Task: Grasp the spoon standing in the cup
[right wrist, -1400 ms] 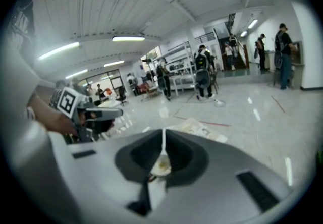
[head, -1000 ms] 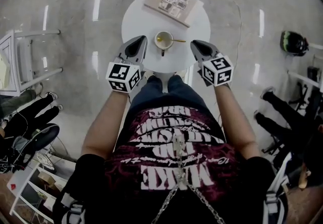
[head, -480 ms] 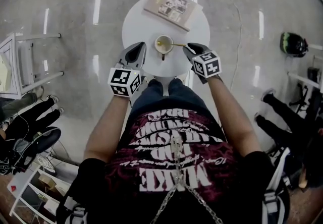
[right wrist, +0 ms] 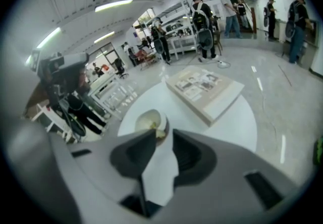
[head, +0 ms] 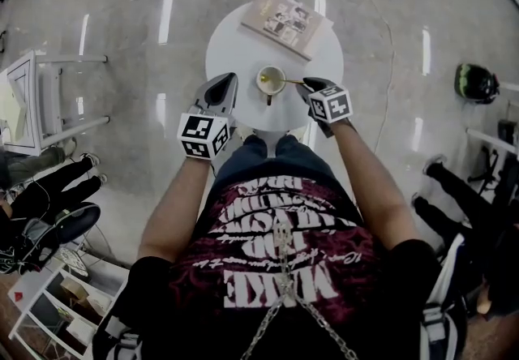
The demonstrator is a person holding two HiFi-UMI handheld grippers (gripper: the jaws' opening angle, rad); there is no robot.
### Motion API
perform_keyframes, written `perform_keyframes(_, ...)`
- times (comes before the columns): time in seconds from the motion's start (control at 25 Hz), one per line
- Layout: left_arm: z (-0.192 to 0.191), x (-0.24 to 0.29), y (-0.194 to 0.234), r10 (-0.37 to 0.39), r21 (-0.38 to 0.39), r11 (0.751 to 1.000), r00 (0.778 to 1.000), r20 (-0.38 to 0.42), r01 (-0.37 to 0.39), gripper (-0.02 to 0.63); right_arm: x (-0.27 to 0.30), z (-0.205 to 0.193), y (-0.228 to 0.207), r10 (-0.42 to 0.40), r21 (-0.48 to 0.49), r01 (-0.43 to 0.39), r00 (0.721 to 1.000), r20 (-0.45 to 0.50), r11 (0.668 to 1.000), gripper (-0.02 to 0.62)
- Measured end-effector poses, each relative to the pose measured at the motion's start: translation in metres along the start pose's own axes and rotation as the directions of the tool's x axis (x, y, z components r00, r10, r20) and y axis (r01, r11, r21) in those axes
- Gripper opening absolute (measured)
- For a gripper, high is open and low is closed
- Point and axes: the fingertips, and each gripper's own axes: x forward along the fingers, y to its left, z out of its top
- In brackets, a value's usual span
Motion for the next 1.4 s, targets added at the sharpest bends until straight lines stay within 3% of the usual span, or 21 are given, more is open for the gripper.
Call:
perform_keyframes(0.24, 0.003, -0.005, 0.006, 0.014, 0.002, 1.000, 1.000, -0.003, -0.014, 0.025, 0.009, -0.003, 0.002, -0.005, -0.017, 0.004, 0.999, -0.047, 1.000, 0.115)
perform_keyframes(0.32, 0.005, -0.005, 0.006, 0.015, 0.002, 1.000, 1.000, -0.002, -0.015, 0.025, 0.008, -0.004, 0.002, -0.008, -0.026, 0.006, 0.998, -0.060, 1.000, 0.074)
perform_keyframes(0.72, 0.003, 0.003, 0.002, 0.003, 0.012, 1.000, 1.000, -0.015, -0.003, 0.025, 0.007, -0.003, 0.005, 0.029, -0.047, -0.031, 0.998, -0.052, 0.998, 0.046)
perform_keyframes(1.16, -0.005, 0.020, 0.013, -0.012, -0.001, 1.000, 0.997, -0.073, 0.012, 0.025, -0.003, 0.015, 0.021, 0.067, -0.053, -0.067, 0.998, 0.003, 0.996, 0.035)
perform_keyframes(1.4, 0.004, 0.025, 0.007, -0.040, 0.008, 0.999, 0.997, -0.060, 0.040, 0.025, -0.016, 0.018, 0.027, 0.092, -0.022, -0.092, 0.995, 0.044, 0.996, 0.035)
